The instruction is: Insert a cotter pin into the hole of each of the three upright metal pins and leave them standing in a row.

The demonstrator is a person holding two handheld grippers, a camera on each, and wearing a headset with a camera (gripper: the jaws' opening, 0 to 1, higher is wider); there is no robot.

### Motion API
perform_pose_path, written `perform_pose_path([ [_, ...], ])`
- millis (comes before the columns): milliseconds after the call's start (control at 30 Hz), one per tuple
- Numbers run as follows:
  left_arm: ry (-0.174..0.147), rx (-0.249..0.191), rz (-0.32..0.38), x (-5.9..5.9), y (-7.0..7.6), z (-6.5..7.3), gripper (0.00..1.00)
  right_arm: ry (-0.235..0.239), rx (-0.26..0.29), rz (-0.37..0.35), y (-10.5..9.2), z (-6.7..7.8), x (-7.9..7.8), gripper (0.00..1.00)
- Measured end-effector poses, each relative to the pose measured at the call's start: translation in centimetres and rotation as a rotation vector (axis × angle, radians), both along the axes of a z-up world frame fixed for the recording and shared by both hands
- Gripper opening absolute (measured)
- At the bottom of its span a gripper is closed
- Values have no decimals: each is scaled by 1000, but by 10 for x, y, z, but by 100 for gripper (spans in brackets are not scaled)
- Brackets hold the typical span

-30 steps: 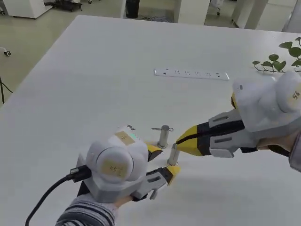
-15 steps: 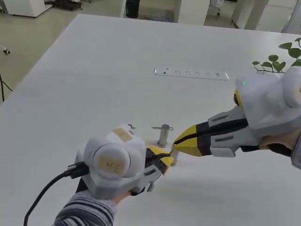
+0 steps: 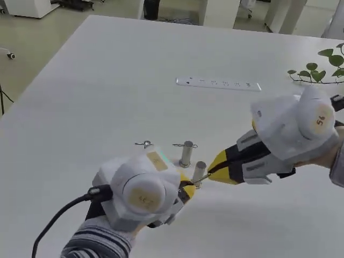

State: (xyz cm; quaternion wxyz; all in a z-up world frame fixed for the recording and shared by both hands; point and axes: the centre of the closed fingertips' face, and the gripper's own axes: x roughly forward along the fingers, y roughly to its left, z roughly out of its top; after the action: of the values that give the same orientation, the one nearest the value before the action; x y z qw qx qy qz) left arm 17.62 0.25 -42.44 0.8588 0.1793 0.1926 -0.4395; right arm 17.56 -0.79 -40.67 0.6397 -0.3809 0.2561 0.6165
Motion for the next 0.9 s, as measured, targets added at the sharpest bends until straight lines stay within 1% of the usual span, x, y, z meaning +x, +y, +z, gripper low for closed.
perform_pose_path([
  [33,-4,3,-3,-1,-1,0,0,-2,-12,10,-3,-5,1,0],
  [167,-10,13,-34,-3,-3,0,0,-12,-59,46,-7,-12,1,0],
  [233,-10,9,-37,-4,-4,1,0,-15,-70,52,-9,-14,2,0],
  [333,-12,-1,-46,-4,-5,3,0,-28,-116,85,-14,-19,2,0],
  [500,-6,-3,-62,-6,-7,3,0,-40,-144,105,-15,-23,1,0],
  [600,-3,-16,-71,-8,-8,4,0,-48,-158,114,-16,-25,1,0],
  [633,-5,-28,-75,-8,-10,6,0,-52,-168,117,-18,-27,1,0],
  [667,-4,-41,-83,-9,-12,8,0,-52,-181,122,-19,-28,0,0],
  [700,0,-50,-84,-10,-13,9,0,-61,-190,130,-20,-30,-1,0],
  [767,-2,-56,-86,-10,-13,10,0,-64,-197,150,-21,-32,-4,0],
  [800,-12,-59,-79,-8,-12,11,0,-46,-194,165,-21,-34,-9,0],
  [833,-6,-84,-69,-5,-13,12,0,-28,-174,167,-17,-34,-14,0],
  [867,1,-97,-67,-5,-13,12,0,-33,-173,170,-17,-35,-15,0],
  [900,9,-105,-57,-4,-12,11,0,-57,-181,181,-16,-36,-14,0],
])
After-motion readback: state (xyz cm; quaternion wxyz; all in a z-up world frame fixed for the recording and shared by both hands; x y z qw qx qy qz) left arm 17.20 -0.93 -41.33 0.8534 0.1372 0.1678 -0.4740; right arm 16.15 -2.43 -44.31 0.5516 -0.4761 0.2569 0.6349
